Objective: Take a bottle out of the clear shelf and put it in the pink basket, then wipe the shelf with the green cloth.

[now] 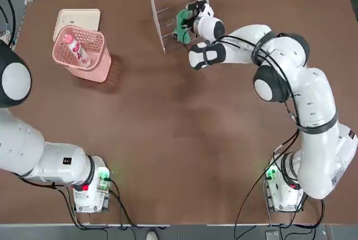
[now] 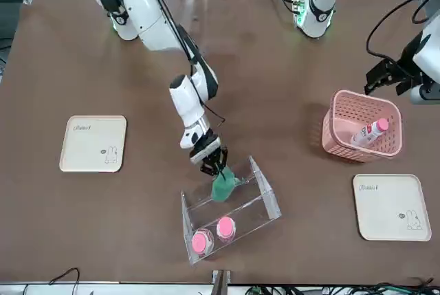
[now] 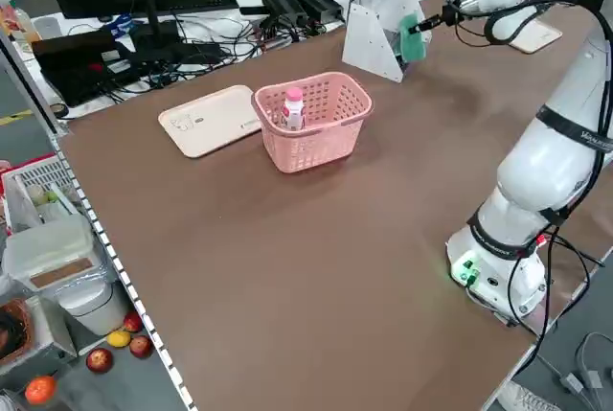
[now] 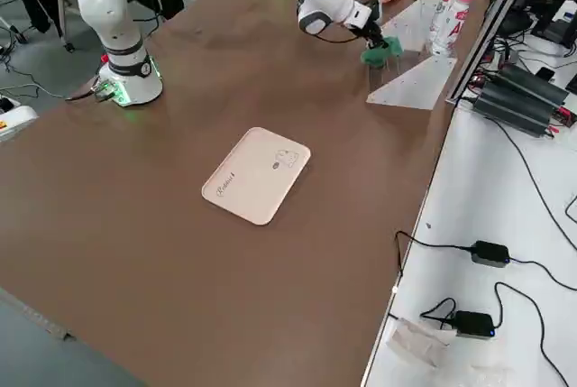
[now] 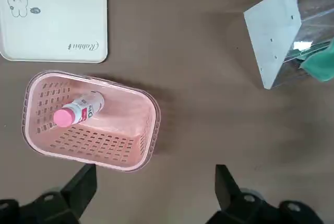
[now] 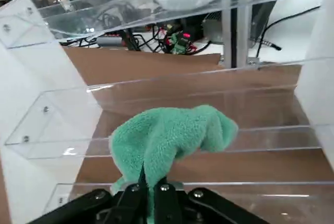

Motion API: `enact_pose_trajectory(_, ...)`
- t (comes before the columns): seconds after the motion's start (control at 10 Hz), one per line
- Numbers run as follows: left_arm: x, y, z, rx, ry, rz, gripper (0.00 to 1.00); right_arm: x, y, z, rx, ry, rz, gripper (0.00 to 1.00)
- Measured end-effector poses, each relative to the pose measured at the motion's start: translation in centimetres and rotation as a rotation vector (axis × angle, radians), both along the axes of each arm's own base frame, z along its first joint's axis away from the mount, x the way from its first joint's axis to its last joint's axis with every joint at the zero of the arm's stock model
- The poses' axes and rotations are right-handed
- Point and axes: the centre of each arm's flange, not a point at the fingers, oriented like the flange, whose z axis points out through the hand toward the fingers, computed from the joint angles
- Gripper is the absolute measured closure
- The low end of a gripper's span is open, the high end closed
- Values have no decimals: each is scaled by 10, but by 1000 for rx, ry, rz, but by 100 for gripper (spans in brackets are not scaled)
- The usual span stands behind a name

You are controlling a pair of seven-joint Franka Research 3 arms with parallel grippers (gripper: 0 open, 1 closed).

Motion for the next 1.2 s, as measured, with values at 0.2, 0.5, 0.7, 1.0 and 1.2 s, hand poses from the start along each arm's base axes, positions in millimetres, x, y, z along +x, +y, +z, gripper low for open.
enact_pose_trajectory(0.2, 0, 0, 0, 0, 0, 0, 0, 3, -13, 0, -34, -8, 15, 96)
enact_pose_trajectory(0.5, 0, 0, 0, 0, 1, 0, 0, 6, -41, -4, -108, -19, 48, 96)
enact_pose_trajectory(0.7, 0, 0, -1, 0, 1, 0, 0, 3, -46, -6, -128, -16, 58, 96)
enact_pose_trajectory(1.0, 0, 0, -1, 0, 2, 0, 0, -3, -28, 4, -68, -11, 47, 96)
enact_pose_trajectory(1.2, 0, 0, -1, 0, 2, 0, 0, -13, -2, 16, 2, 3, 36, 96)
